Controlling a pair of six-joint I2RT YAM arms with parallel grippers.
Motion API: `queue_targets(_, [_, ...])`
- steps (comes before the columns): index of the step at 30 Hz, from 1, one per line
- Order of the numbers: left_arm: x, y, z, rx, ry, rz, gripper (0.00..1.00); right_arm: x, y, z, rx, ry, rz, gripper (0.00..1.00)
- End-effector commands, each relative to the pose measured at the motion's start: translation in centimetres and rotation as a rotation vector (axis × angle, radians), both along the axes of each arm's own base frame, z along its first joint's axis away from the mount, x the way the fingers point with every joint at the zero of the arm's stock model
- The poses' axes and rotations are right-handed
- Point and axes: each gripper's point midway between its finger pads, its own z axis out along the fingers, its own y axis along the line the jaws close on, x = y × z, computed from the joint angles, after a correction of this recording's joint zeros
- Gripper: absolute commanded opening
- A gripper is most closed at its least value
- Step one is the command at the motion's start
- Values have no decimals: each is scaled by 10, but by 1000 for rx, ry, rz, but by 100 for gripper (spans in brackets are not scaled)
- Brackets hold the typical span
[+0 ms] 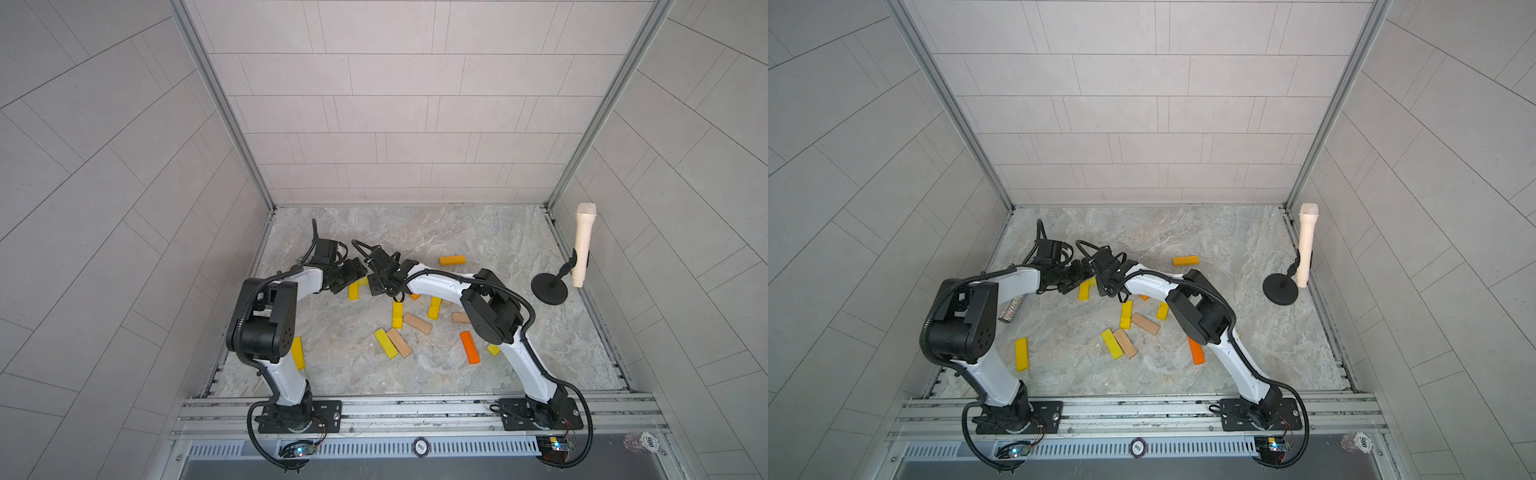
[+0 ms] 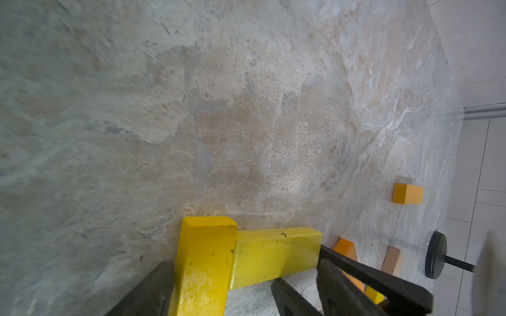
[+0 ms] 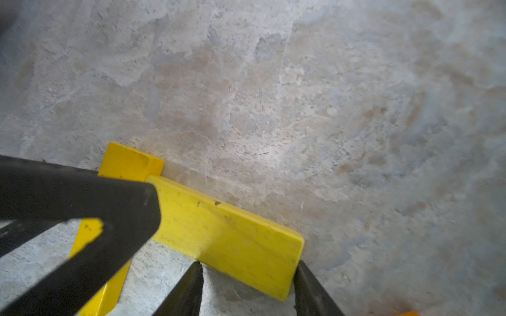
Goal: Assemble the number 8 with building blocks
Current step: Assemble the building block at the center of the board.
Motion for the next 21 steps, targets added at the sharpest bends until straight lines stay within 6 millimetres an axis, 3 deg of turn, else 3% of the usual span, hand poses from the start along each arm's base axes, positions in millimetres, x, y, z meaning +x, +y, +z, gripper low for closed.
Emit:
queue_targets(1, [10, 2, 4, 10, -13, -6, 87, -2, -7, -21, -38, 32, -30, 55])
queue_targets(21, [21, -1, 7, -8, -21, -21, 90, 3, -4, -19, -28, 26, -39, 54])
